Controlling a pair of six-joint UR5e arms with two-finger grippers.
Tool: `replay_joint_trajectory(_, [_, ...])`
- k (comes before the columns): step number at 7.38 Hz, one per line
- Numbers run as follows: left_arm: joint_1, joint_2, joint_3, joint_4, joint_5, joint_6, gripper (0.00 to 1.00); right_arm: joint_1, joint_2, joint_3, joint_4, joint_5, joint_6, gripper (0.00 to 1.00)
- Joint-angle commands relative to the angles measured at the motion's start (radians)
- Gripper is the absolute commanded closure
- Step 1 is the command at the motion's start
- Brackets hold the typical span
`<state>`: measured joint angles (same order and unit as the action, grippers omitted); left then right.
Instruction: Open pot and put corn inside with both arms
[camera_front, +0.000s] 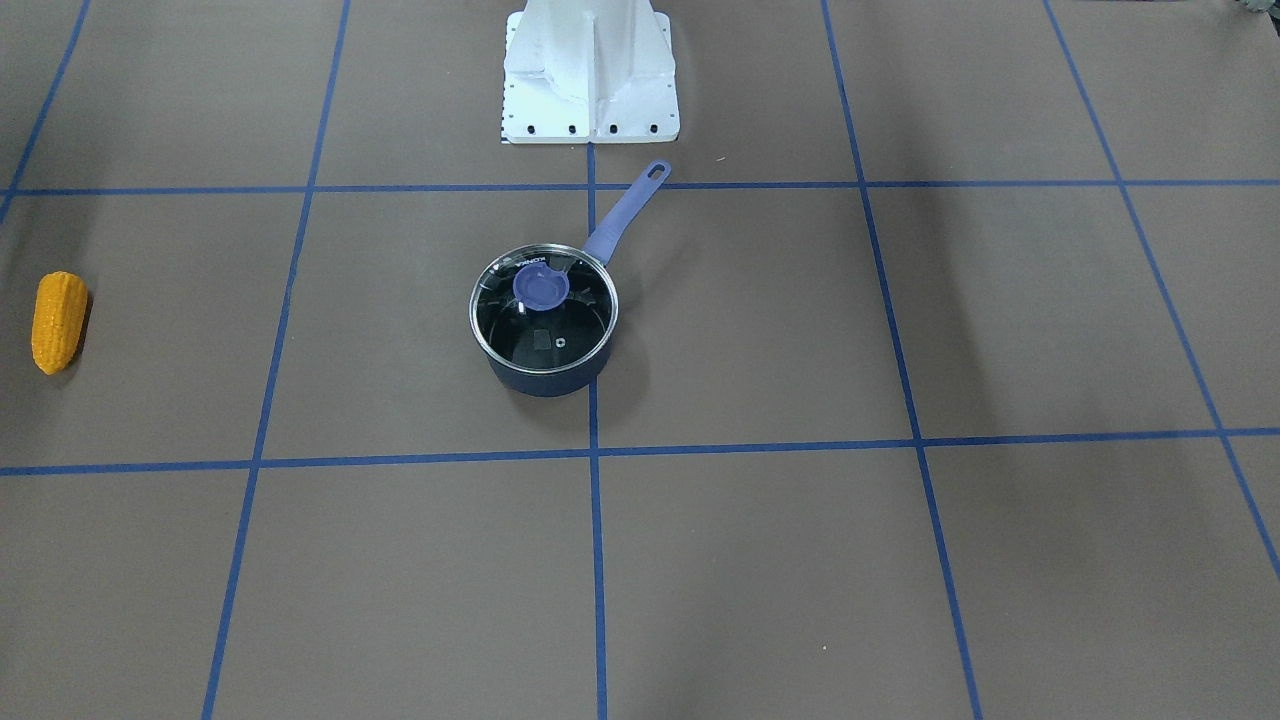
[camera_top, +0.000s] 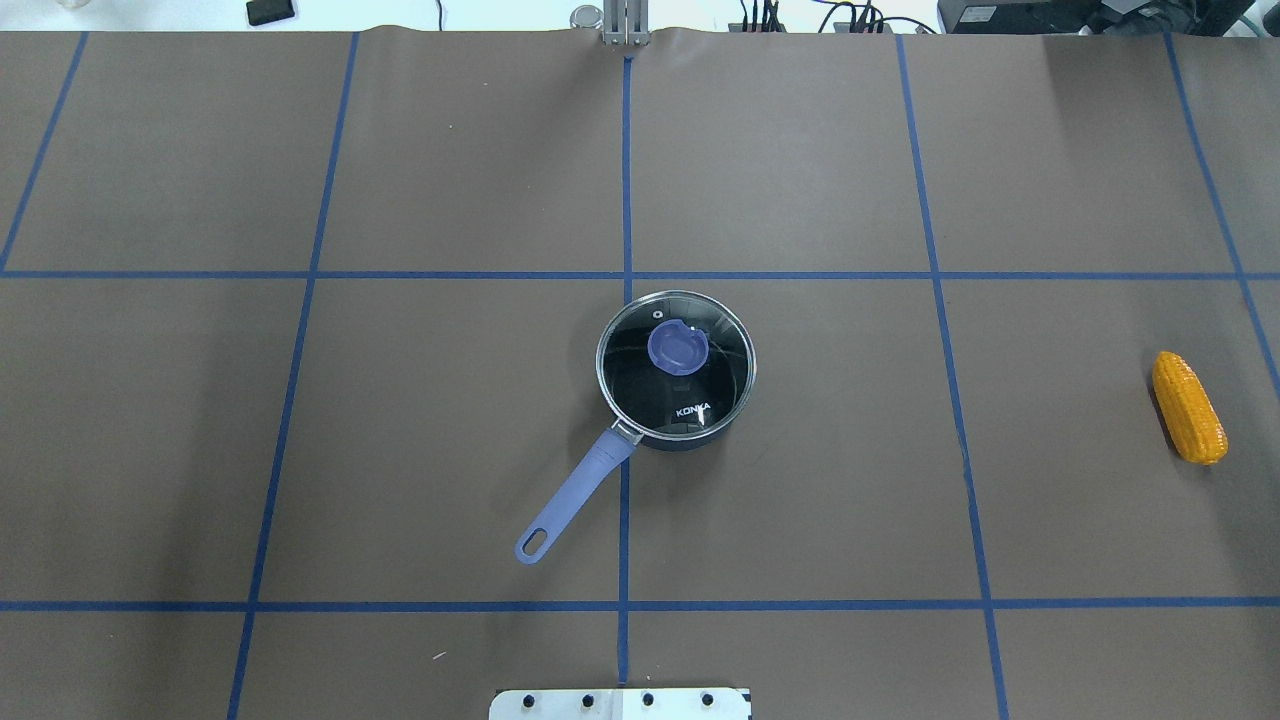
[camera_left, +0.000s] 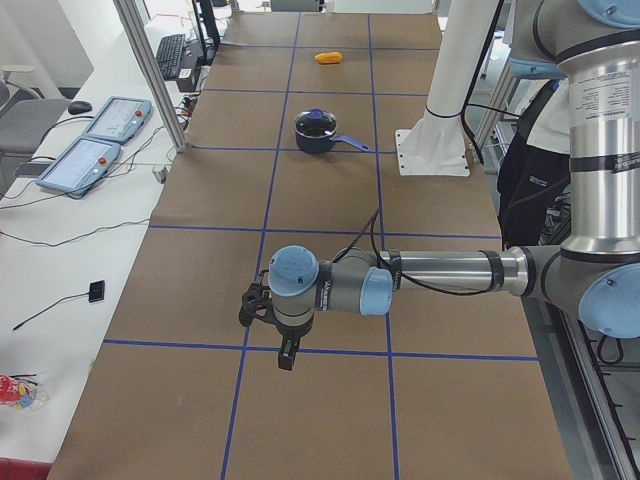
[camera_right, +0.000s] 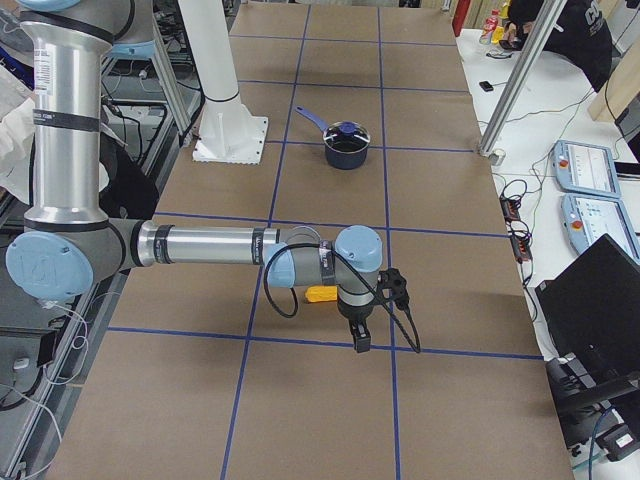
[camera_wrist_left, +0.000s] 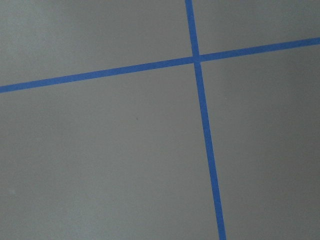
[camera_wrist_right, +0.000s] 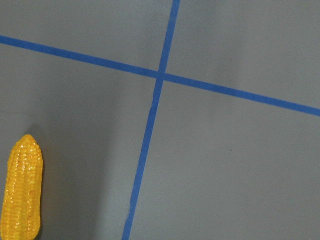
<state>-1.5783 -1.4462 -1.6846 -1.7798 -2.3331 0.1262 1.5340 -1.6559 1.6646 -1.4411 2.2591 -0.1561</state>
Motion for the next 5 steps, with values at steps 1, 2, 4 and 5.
replay_joint_trajectory(1, [0.0, -0.016, 0.005, -0.2, 0.0, -0.008, 0.02, 0.003, 0.008, 0.0, 0.136, -0.009, 0.012, 0.0])
replay_joint_trajectory(2, [0.0, -0.017, -0.001, -0.219, -0.006, -0.005, 0.02, 0.003, 0.013, 0.007, 0.233, -0.025, 0.06, 0.0])
replay_joint_trajectory(4, [0.0, -0.016, -0.015, -0.253, -0.023, -0.003, 0.02, 0.002, 0.044, 0.003, 0.245, -0.018, 0.151, 0.0])
replay_joint_trajectory(5, [0.007, -0.022, -0.033, -0.286, -0.082, -0.029, 0.02, 0.002, 0.042, 0.006, 0.245, -0.013, 0.176, 0.0])
